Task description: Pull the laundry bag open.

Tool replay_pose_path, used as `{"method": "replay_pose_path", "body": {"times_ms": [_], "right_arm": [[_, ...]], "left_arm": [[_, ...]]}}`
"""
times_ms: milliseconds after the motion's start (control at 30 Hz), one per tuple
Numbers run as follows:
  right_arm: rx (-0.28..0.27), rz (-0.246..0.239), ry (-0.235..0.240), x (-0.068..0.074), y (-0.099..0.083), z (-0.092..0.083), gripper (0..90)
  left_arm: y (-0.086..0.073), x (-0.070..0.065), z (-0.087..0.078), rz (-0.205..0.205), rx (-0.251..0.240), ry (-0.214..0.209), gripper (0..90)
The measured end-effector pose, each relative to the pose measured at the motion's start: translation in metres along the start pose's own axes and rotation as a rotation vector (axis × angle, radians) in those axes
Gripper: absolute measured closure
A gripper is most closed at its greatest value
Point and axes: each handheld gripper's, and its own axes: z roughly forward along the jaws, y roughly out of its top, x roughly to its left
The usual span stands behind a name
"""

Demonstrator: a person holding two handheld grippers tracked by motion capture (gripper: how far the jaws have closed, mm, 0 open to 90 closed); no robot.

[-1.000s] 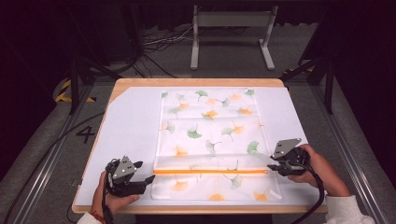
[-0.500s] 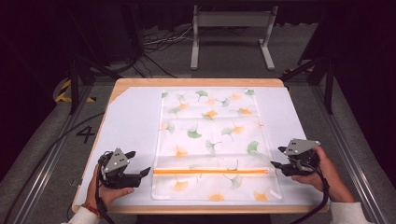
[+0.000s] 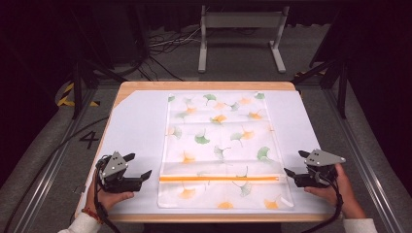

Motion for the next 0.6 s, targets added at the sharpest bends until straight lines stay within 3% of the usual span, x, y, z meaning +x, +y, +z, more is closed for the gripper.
{"method": "replay_pose_path", "body": {"times_ms": [133, 233, 300, 333, 467, 600], "right_arm": [[-0.048, 0.039, -0.021, -0.002, -0.007, -0.001, 17.5], [-0.089, 0.114, -0.018, -0.006, -0.014, -0.003, 16.2], [-0.086, 0.118, -0.047, -0.007, -0.015, -0.003, 15.6], [-0.099, 0.128, -0.056, -0.008, -0.015, -0.004, 15.6], [-0.11, 0.147, -0.06, -0.007, -0.016, -0.005, 14.7], [-0.108, 0.134, -0.067, -0.006, -0.014, -0.003, 14.6]], "left_arm": [[-0.005, -0.001, 0.001, -0.012, 0.012, -0.001, 15.1], [-0.008, -0.001, 0.001, -0.025, 0.0, -0.011, 14.7], [-0.01, -0.001, 0.002, -0.047, -0.002, -0.02, 14.3], [-0.01, 0.0, 0.002, -0.037, 0.003, -0.011, 14.1], [-0.012, -0.002, 0.002, -0.051, 0.001, -0.016, 13.8], [-0.012, -0.003, 0.003, -0.054, -0.006, -0.017, 13.7]]}}
